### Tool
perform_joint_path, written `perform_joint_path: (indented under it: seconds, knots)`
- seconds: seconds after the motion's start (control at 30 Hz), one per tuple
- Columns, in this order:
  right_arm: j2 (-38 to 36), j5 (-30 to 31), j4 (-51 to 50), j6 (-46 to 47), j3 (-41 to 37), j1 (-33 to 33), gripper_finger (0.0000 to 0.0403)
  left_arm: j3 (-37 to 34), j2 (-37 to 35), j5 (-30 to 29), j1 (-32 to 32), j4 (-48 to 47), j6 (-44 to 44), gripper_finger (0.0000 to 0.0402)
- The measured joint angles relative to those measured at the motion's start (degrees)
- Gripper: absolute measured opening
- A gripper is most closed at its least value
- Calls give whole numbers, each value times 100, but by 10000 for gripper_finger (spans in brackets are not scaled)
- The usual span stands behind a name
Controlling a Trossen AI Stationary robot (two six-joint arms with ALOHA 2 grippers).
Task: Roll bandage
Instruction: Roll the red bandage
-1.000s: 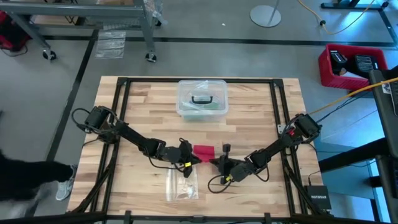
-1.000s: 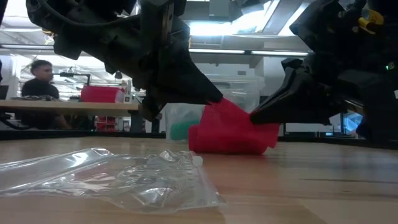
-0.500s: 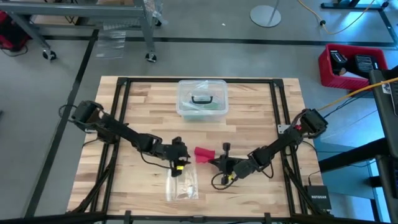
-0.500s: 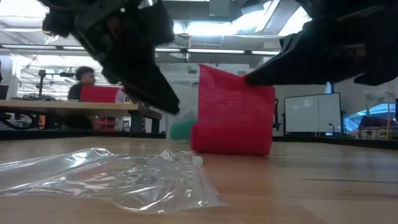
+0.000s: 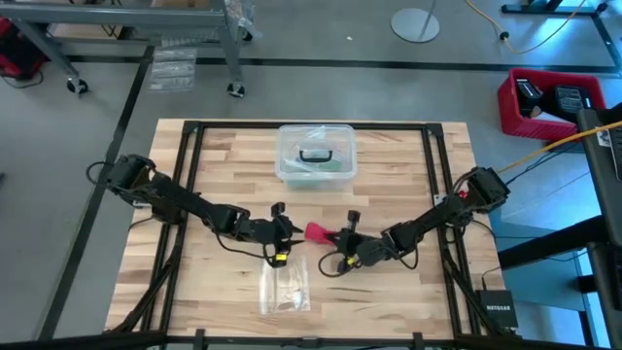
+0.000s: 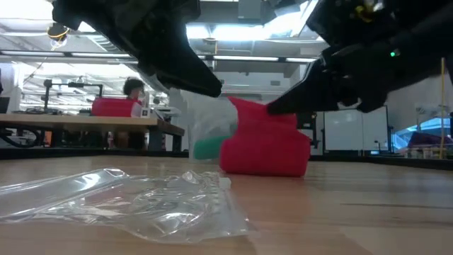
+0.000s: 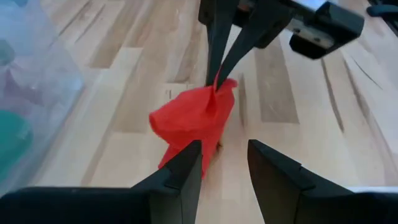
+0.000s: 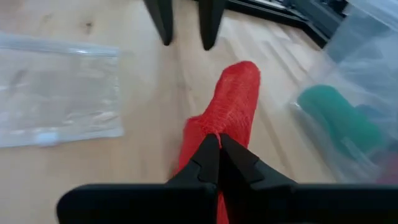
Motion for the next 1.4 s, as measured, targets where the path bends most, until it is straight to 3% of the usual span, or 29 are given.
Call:
perform_joint_path:
  seconds: [0.23, 0.43, 0.77, 1.07, 1.23, 1.4]
  knots:
    - [0, 143, -6, 17, 0, -36, 7, 0, 45, 26, 33, 119, 48, 120]
    - [0, 285, 15, 46, 0, -34, 7, 0, 586, 107, 71, 851, 379, 120]
    - [0, 643, 44, 125, 0, -39, 6, -6, 1019, 153, 560, 1224, 799, 120]
    - [0, 601, 84, 247, 0, -110, 6, 0, 1524, 945, 972, 1784, 1084, 120]
    - [1, 702, 17, 259, 0, -109, 6, 12, 1768, 932, 980, 1878, 889, 120]
    - [-158, 810, -160, 1134, -2, -240, 6, 13, 1763, 918, 802, 1875, 967, 120]
